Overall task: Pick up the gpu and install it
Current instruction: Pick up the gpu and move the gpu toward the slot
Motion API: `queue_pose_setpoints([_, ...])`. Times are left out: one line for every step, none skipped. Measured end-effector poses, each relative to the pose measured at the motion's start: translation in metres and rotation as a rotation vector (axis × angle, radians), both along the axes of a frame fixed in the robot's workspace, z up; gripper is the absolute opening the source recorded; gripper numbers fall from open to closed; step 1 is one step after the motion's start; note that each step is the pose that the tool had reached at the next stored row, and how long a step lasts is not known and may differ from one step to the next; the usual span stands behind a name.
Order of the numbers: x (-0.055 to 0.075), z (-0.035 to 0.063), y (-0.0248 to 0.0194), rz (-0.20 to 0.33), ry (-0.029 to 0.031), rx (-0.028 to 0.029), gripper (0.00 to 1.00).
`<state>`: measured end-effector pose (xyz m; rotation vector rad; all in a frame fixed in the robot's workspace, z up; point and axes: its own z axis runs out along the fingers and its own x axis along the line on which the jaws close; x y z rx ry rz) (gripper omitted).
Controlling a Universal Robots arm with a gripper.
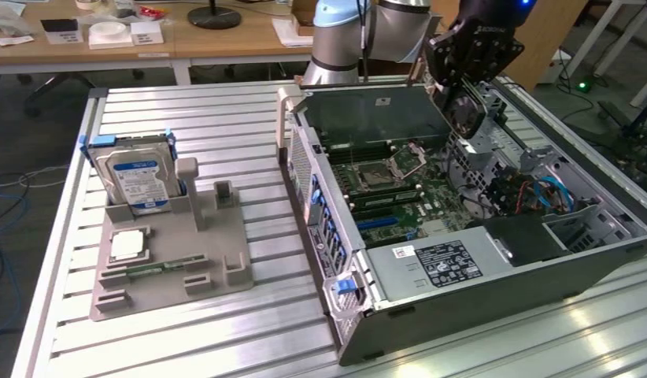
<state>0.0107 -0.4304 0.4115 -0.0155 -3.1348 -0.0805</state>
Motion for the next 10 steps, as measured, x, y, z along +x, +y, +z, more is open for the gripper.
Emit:
queue_pose_setpoints([0.0002,0.0000,0.0000,0.000,-0.0001,0.0000,0.28])
queue_pose_setpoints([0.0003,0.0000,0.0000,0.000,0.0000,0.0000,0.28])
queue_pose_setpoints([0.0005,0.0000,0.0000,0.000,-0.0001,0.0000,0.28])
queue_pose_setpoints([0.0006,0.0000,0.0000,0.000,0.0000,0.0000,0.28])
queue_pose_setpoints([0.0007,0.0000,0.0000,0.000,-0.0001,0.0000,0.28])
queue_pose_setpoints([0.0009,0.0000,0.0000,0.000,0.0000,0.0000,0.28])
queue_pose_setpoints([0.0010,0.0000,0.0000,0.000,-0.0001,-0.0001,0.28])
queue_pose_setpoints([0.0011,0.0000,0.0000,0.000,-0.0001,0.0000,0.28])
queue_pose_setpoints([0.0013,0.0000,0.0000,0.000,-0.0001,0.0000,0.28])
queue_pose_setpoints([0.0014,0.0000,0.0000,0.000,-0.0001,0.0000,0.28])
